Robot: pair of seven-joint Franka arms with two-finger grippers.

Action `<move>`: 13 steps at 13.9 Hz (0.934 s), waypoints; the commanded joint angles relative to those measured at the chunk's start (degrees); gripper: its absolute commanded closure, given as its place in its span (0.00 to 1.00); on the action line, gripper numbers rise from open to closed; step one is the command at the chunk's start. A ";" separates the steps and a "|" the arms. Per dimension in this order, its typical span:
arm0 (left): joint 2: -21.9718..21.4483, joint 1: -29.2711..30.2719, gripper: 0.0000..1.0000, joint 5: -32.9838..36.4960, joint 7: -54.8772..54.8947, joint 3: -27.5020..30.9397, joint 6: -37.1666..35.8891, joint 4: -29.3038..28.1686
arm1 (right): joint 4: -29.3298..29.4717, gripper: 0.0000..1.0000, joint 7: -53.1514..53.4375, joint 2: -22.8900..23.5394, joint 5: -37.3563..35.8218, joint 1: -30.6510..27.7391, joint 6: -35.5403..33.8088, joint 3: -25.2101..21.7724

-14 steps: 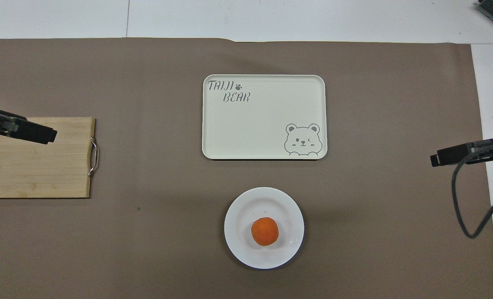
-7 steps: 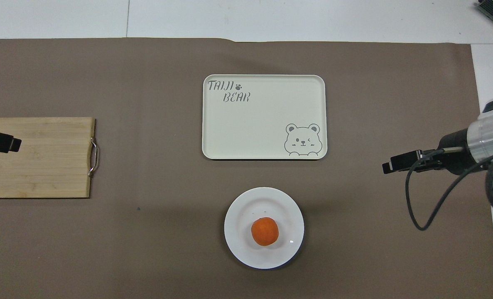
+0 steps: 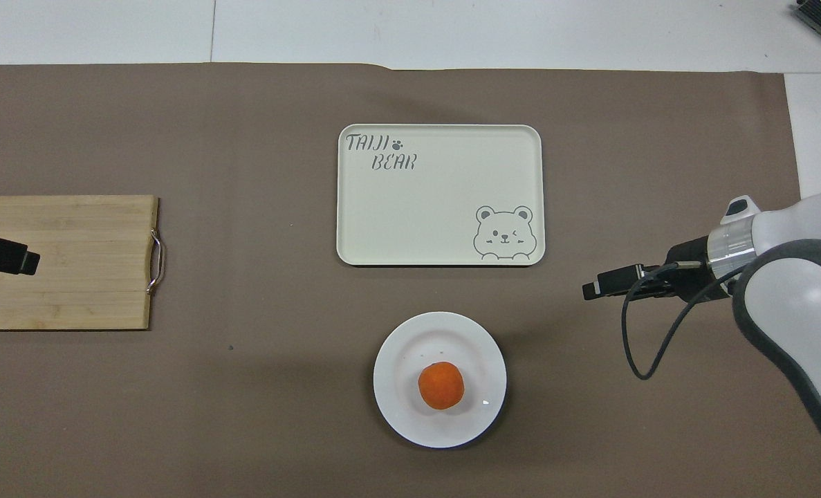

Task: Place orange and plate with both arms
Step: 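Reach the right gripper toward the rim of the white plate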

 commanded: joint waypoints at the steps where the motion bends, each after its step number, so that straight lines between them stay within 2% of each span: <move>1: -1.36 -0.22 0.00 1.46 -1.77 -0.01 -1.14 -0.96 | -3.50 0.00 -4.81 -0.07 5.82 0.19 1.18 0.04; 3: -1.45 -0.40 0.00 2.59 -1.77 -0.01 -0.79 -1.05 | -6.66 0.00 -8.17 0.64 8.47 1.50 5.11 0.04; 6: -1.27 -0.05 0.00 2.34 -1.50 -0.01 0.44 -0.96 | -9.92 0.00 -8.97 2.13 17.86 2.57 7.07 0.04; 8: -1.27 0.30 0.00 1.90 -1.50 0.08 0.88 -0.96 | -10.54 0.00 -9.32 2.93 18.93 3.53 7.60 0.04; 11: -1.36 0.30 0.00 1.90 -1.68 0.08 0.53 -0.96 | -13.87 0.00 -15.89 3.80 26.30 3.62 7.95 0.04; 13: -1.36 0.39 0.00 1.90 -1.76 0.08 0.44 -0.96 | -15.72 0.00 -18.02 3.81 26.67 5.28 10.65 0.04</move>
